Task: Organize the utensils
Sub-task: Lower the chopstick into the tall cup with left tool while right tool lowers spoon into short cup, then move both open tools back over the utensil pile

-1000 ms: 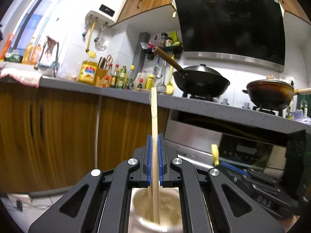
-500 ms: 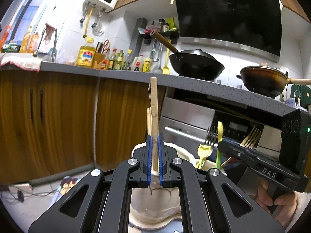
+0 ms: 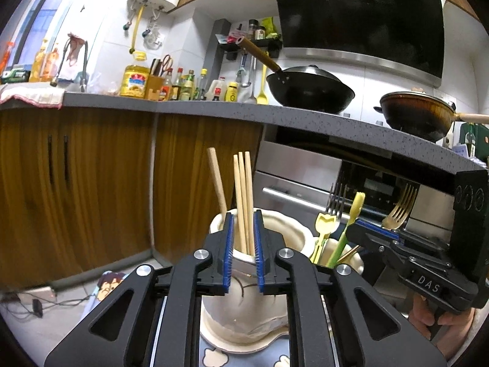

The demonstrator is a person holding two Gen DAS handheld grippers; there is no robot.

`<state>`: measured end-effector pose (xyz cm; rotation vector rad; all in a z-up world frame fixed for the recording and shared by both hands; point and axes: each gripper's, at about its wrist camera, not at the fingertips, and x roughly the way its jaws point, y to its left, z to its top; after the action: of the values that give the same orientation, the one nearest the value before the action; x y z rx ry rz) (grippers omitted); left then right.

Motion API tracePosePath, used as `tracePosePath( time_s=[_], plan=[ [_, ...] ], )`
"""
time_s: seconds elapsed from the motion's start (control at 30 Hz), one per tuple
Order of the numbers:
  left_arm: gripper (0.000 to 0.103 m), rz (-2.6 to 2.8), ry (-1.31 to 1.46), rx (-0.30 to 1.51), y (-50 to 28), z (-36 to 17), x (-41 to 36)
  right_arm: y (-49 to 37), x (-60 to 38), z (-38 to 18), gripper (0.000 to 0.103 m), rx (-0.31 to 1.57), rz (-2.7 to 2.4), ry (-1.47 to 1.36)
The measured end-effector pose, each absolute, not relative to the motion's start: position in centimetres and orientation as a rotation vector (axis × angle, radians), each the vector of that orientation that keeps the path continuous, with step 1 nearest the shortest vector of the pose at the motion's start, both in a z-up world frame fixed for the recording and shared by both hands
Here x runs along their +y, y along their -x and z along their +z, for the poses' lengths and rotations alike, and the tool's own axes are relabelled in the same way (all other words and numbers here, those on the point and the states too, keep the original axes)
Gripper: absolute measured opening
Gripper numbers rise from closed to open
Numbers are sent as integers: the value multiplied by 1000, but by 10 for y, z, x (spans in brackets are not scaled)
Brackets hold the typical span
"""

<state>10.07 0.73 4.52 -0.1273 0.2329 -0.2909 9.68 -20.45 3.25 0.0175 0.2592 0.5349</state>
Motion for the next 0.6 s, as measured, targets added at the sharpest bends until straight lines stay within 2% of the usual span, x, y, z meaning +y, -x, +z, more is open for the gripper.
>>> tracePosePath(
  time_s=[0.07, 0.1, 0.2, 0.27, 0.33, 0.37, 0.53, 0.6],
  plan=[
    [16, -290, 128, 231, -101, 46, 7, -95, -206, 33, 17, 251, 532, -24],
    [19, -291, 129, 228, -100, 46, 8, -95, -207, 34, 23, 248, 532, -27],
    [21, -290, 124, 230, -100, 47, 8, -93, -208, 36, 27, 237, 529, -34],
    [26, -286, 120, 231, -100, 47, 7, -91, -210, 38, 34, 228, 530, -44],
    [37, -279, 118, 228, -99, 48, 7, -87, -211, 41, 49, 210, 533, -52],
    [40, -276, 117, 225, -98, 49, 8, -85, -211, 43, 51, 203, 536, -55],
    [65, -256, 126, 200, -88, 55, 12, -67, -213, 54, 77, 147, 567, -68],
    [72, -243, 121, 189, -82, 55, 14, -61, -214, 58, 81, 132, 576, -73]
  ],
)
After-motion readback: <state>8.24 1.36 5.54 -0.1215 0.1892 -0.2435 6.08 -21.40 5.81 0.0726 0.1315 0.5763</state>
